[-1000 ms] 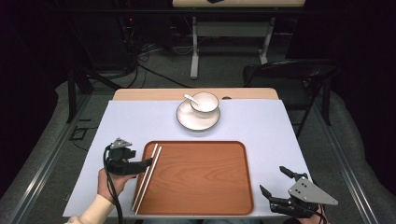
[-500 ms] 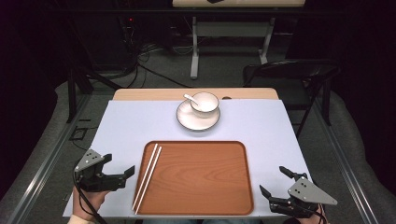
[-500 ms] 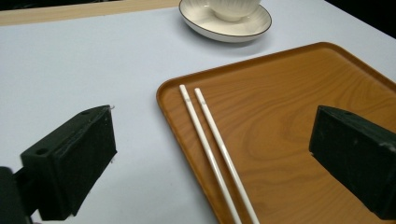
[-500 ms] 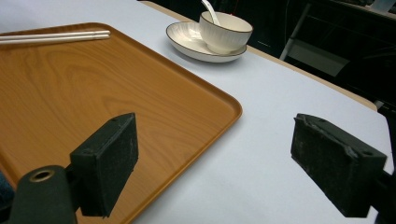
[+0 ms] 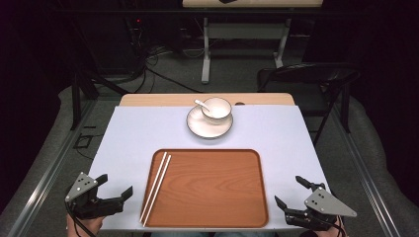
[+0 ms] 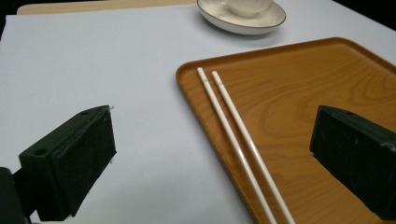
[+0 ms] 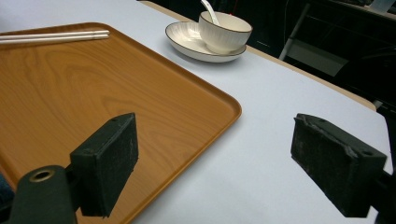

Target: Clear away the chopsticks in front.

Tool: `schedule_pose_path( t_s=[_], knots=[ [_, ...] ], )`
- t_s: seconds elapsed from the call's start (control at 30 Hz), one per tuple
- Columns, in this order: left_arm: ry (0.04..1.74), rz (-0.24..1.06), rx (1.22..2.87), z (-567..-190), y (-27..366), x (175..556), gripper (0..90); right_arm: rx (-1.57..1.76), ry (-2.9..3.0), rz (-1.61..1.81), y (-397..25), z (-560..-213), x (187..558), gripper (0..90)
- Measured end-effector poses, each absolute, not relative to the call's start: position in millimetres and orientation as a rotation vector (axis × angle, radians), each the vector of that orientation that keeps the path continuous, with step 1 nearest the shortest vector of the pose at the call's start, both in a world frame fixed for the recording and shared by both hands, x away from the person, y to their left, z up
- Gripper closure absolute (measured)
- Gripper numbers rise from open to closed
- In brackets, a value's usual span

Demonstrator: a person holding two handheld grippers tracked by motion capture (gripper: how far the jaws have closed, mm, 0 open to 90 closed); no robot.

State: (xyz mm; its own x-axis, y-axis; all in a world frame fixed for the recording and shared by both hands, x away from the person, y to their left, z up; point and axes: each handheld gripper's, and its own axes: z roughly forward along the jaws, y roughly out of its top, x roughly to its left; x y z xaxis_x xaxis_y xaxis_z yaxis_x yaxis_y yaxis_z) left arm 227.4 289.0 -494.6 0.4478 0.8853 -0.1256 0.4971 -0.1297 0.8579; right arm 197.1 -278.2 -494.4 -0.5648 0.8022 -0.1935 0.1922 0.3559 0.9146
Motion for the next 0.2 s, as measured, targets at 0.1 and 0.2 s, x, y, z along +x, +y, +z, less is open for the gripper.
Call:
schedule_pose_path(
  t_s=[0.1, 0.2],
  knots=[
    [1.190, 0.517, 1.779, -498.2, 289.9, 229.3, 0.1, 0.860, 1.974, 1.207, -278.0, -494.5, 197.3, 14.3],
    [1.195, 0.501, 1.776, -500.8, 290.5, 231.6, 0.1, 0.860, 1.973, 1.208, -278.6, -494.5, 197.6, 14.3]
  ],
)
